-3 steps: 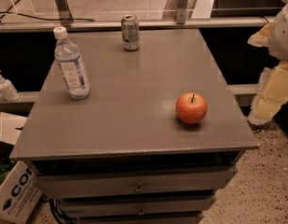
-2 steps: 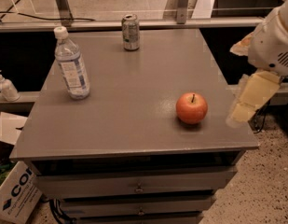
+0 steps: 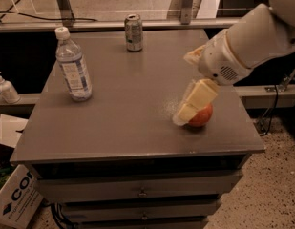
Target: Pick blue plastic bottle
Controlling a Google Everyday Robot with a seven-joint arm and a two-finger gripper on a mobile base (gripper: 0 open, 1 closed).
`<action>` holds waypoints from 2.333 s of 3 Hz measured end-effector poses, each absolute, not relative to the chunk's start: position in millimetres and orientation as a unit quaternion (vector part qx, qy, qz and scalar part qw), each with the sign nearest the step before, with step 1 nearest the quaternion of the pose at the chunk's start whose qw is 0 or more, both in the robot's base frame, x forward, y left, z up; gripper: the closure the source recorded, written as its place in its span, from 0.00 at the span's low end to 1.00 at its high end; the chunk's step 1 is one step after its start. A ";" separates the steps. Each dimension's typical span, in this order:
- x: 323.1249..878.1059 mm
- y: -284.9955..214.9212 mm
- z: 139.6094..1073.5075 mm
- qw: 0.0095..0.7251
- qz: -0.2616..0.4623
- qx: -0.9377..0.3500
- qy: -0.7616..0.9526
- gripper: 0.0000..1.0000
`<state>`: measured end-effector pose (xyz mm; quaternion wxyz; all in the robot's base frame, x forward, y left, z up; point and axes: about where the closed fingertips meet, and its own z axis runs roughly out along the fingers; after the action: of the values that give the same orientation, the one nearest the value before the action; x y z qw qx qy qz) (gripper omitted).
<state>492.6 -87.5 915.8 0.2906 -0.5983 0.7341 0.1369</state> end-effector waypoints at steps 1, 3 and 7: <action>501.5 -15.4 911.2 0.334 0.216 -0.587 0.705 0.00; 502.8 -11.5 905.6 0.342 0.219 -0.586 0.701 0.00; 604.1 111.7 870.2 0.423 0.337 -0.530 0.654 0.00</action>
Offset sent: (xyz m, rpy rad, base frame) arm 0.0083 0.0593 -0.0082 0.1502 0.0197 0.0461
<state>604.1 111.7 870.2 0.4228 -0.5295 0.6538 0.3367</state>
